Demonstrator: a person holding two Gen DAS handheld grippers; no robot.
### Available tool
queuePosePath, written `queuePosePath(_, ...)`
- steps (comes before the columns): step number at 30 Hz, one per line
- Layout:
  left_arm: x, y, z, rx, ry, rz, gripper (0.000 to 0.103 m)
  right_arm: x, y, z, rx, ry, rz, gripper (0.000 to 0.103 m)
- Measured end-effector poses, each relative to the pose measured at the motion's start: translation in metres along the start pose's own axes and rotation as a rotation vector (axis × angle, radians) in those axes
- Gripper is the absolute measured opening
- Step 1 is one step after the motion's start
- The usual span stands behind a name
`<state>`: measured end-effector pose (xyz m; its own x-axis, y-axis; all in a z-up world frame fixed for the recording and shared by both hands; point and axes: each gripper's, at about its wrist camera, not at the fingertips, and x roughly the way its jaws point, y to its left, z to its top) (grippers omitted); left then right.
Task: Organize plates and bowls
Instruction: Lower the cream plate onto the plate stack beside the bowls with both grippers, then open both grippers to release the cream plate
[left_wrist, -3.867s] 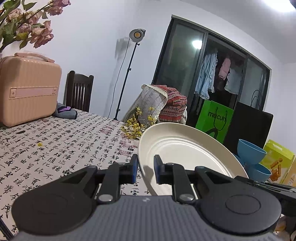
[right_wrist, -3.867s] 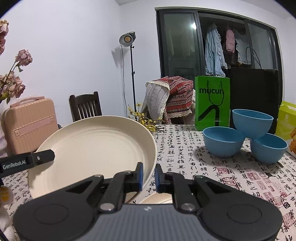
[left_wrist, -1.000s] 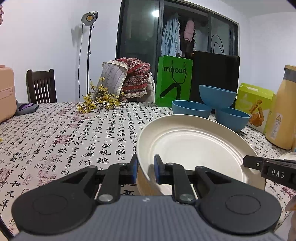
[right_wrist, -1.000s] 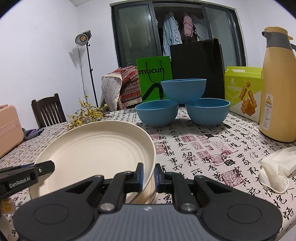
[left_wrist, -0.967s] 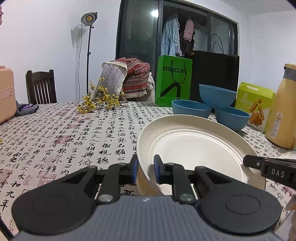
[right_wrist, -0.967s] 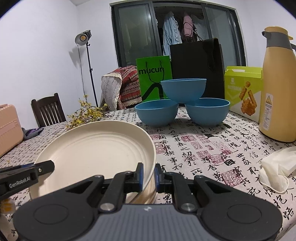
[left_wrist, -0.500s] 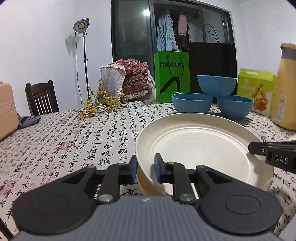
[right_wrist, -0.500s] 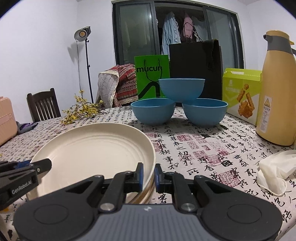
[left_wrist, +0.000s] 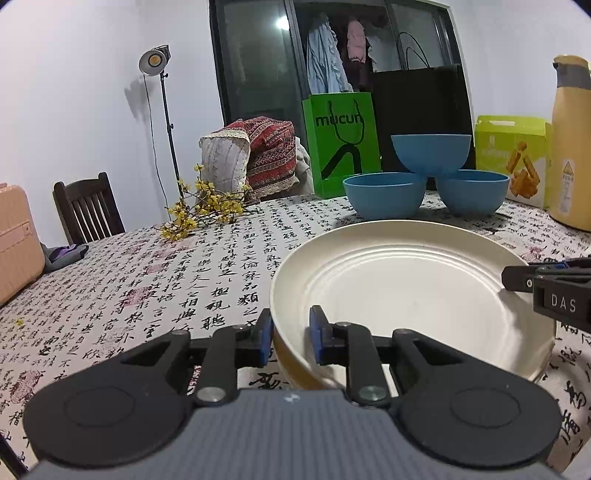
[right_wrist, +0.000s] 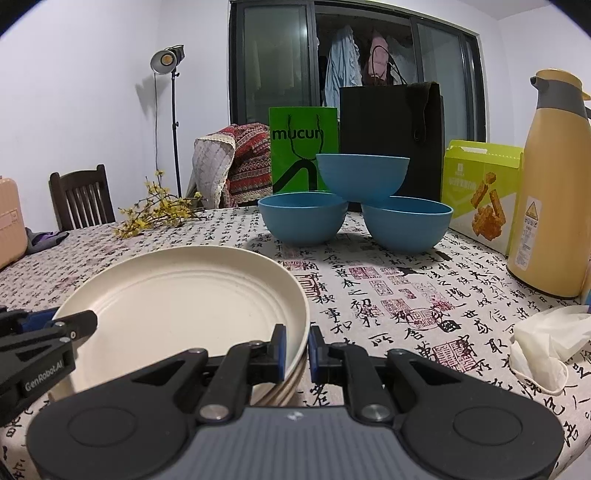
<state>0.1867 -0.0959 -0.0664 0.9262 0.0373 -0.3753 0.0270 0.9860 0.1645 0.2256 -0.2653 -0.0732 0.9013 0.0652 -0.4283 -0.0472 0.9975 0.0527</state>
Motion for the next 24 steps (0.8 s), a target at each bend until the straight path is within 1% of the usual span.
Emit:
queuePosePath(8,0.0016,-0.0017,0.0003,0.020,0.018,0.006,0.022,0.0004,0.0001,0.0003,0.000,0.001,0.000,0.012)
queuePosePath(16,0.0030,0.0011,0.0031,0.020,0.036,-0.007,0.023,0.0011,-0.0009,0.0006,0.006,0.004,0.005,0.012)
queuePosePath(18,0.0036,0.0020,0.0032,0.016,0.041,-0.013,0.025,0.0007,-0.0021,0.0009,0.011,0.006,0.007,0.012)
queuePosePath(20,0.0047,0.0032,0.0034,0.008,0.045,-0.016,0.031,0.0004,-0.0030,0.0012,0.016,0.006,0.011,0.013)
queuePosePath(22,0.0029,0.0044,0.0041,0.004,0.034,-0.018,0.033,-0.0004,-0.0039,0.0018,0.025,0.005,0.016,0.013)
queuePosePath(24,-0.0004,0.0060,0.0058,-0.003,0.017,-0.023,0.040,-0.0015,-0.0059,0.0024,0.034,0.003,0.021,0.014)
